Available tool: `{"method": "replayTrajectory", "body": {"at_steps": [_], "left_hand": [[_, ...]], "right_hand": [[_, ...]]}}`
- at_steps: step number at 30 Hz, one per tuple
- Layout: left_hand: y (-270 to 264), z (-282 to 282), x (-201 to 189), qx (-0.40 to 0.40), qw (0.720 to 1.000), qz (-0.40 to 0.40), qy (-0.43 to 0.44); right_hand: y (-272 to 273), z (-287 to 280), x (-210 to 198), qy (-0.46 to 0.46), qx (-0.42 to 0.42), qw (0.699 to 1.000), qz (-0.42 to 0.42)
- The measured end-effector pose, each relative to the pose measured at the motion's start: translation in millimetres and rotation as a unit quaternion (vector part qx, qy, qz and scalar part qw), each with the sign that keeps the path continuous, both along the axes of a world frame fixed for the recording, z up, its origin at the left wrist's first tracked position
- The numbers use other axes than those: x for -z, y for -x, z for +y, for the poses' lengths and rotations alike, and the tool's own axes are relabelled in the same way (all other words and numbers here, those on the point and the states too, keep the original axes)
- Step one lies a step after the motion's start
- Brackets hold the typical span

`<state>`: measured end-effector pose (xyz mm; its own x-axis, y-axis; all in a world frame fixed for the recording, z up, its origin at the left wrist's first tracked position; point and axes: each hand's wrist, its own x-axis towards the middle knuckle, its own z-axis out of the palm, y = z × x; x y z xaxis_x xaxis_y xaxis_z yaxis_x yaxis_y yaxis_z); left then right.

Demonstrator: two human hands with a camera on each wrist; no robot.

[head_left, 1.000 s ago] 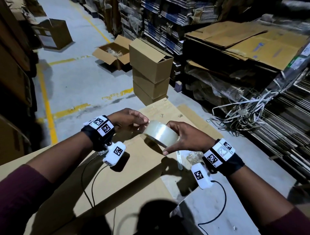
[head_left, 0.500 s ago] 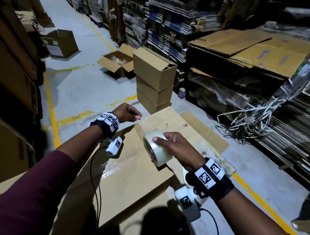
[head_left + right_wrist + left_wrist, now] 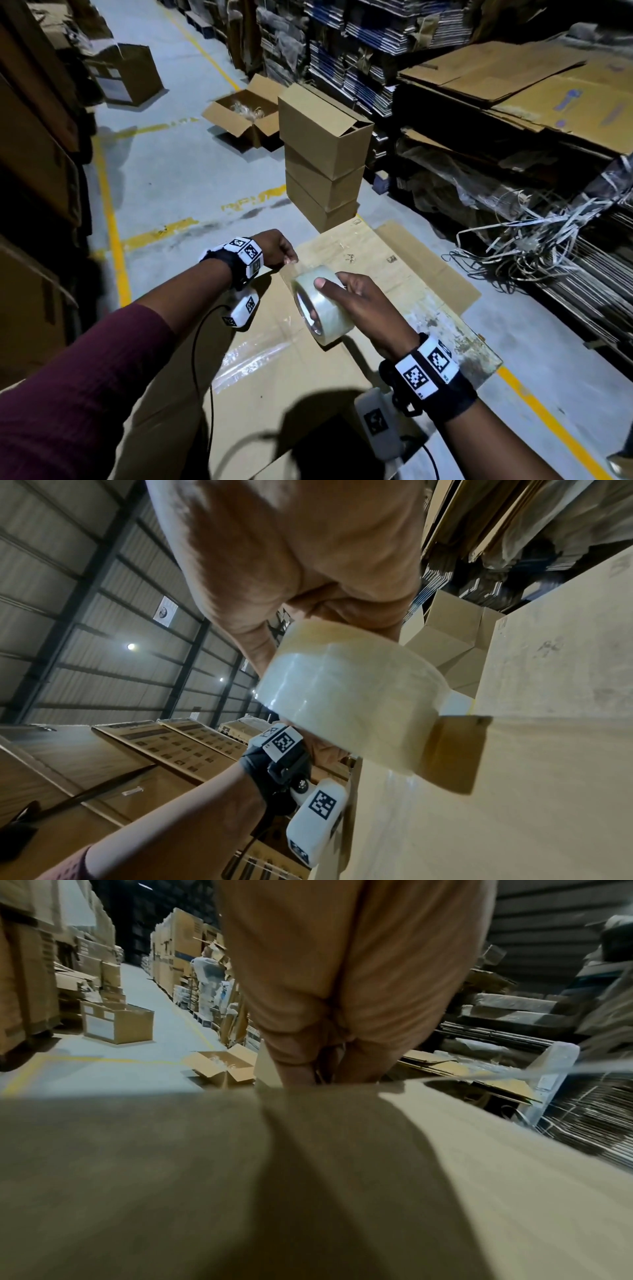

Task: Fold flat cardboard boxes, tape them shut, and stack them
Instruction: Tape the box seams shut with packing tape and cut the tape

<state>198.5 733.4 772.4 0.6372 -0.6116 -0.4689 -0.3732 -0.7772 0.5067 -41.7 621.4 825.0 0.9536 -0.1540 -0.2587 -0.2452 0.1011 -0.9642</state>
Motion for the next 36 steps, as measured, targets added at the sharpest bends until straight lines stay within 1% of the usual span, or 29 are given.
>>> {"method": "replayTrajectory", "body": {"at_steps": [3,6,9,13,14,17,18,22,24,27,30,31,33,36], "left_hand": [[5,-3,-5,0.011,0.999,0.018,-0.031],[9,-3,-12,-0.014,0.996,0.043,-0.072],[11,1,-14,-0.037,0.995,0.031,-0.091],[15,4,-21,-0.063,0.997,-0.009,-0.035],[15,7,-20,-0.076,0.997,0.004,-0.017],[20,24,-16,-0.105,0.989,0.101,0.017],[24,29,-14,-0.108,0.987,0.116,0.022],[36,34,-9,-0.162,0.981,0.097,0.045],[40,32,-13,-0.162,0.983,0.084,0.032],[45,30,-19,-0.149,0.987,0.054,0.019],[49,29,-20,-0.133,0.991,0.026,0.005],[49,29,-20,-0.136,0.99,0.024,0.006],[51,29,-19,-0.145,0.989,0.023,0.012],[56,30,-22,-0.155,0.988,0.012,0.014]], "right_hand": [[0,2,3,-0.012,0.002,1.0,-0.001],[2,2,3,-0.035,0.018,0.999,-0.002],[2,0,3,-0.036,0.029,0.999,-0.003],[3,-4,8,0.025,0.032,0.999,-0.012],[4,-6,10,0.042,0.034,0.998,-0.016],[8,-7,10,0.07,0.047,0.996,-0.015],[10,-7,12,0.08,0.048,0.996,-0.015],[13,-6,12,0.12,0.036,0.992,-0.019],[19,-5,9,0.132,0.033,0.991,-0.018],[38,-12,8,0.158,0.044,0.986,-0.013],[77,-22,6,0.141,0.036,0.989,0.007],[91,-26,5,0.135,0.032,0.99,0.013],[122,-29,5,0.128,0.052,0.99,0.018],[158,-28,13,0.15,0.071,0.986,0.029]]}}
